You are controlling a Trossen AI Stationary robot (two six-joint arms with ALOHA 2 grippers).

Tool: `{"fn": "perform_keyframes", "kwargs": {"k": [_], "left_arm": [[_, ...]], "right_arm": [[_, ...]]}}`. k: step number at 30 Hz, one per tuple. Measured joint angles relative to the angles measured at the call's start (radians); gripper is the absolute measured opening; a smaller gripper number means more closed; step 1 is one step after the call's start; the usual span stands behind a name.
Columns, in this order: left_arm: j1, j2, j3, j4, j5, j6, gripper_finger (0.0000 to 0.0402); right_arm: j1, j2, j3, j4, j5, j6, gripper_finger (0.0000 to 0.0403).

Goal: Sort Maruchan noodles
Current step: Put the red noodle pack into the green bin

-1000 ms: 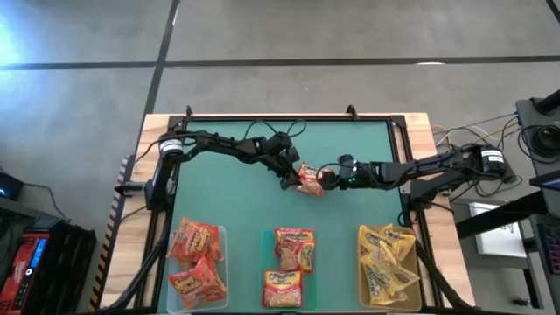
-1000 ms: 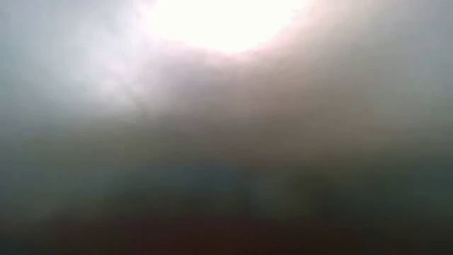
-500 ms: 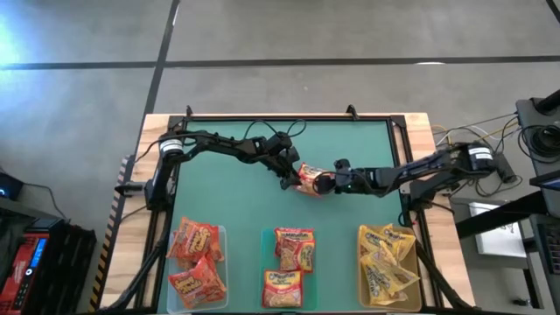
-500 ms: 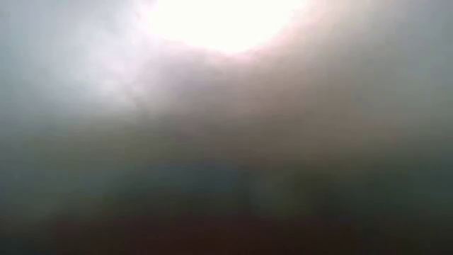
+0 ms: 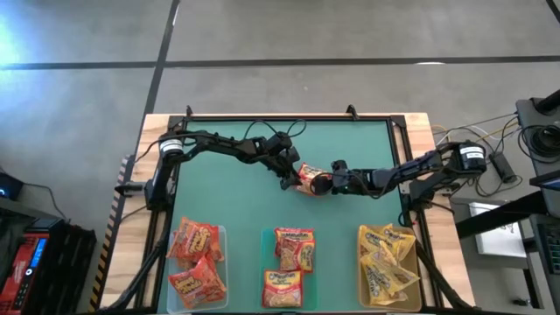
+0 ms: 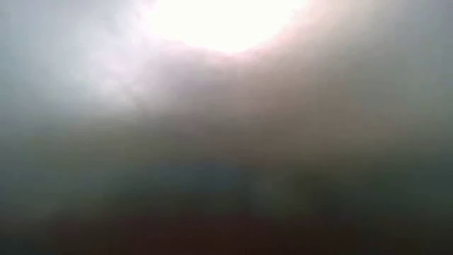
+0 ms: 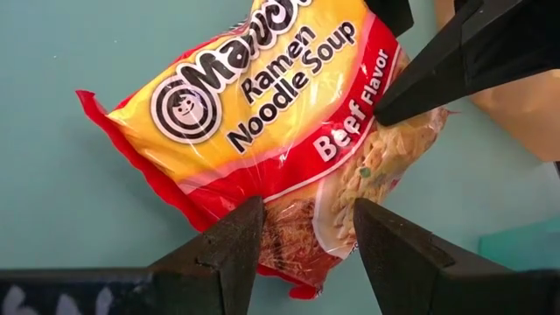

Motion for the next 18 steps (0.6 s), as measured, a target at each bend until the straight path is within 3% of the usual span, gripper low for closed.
{"fn": "perform_keyframes", "kwargs": {"k": [18], "left_arm": [[0.004,-0.043,-0.004,-0.032,0.064,-0.006,0.016]], "right_arm": [[-0.002,-0.004,0.001,-0.007,0.021,-0.08,0.0145]]}}
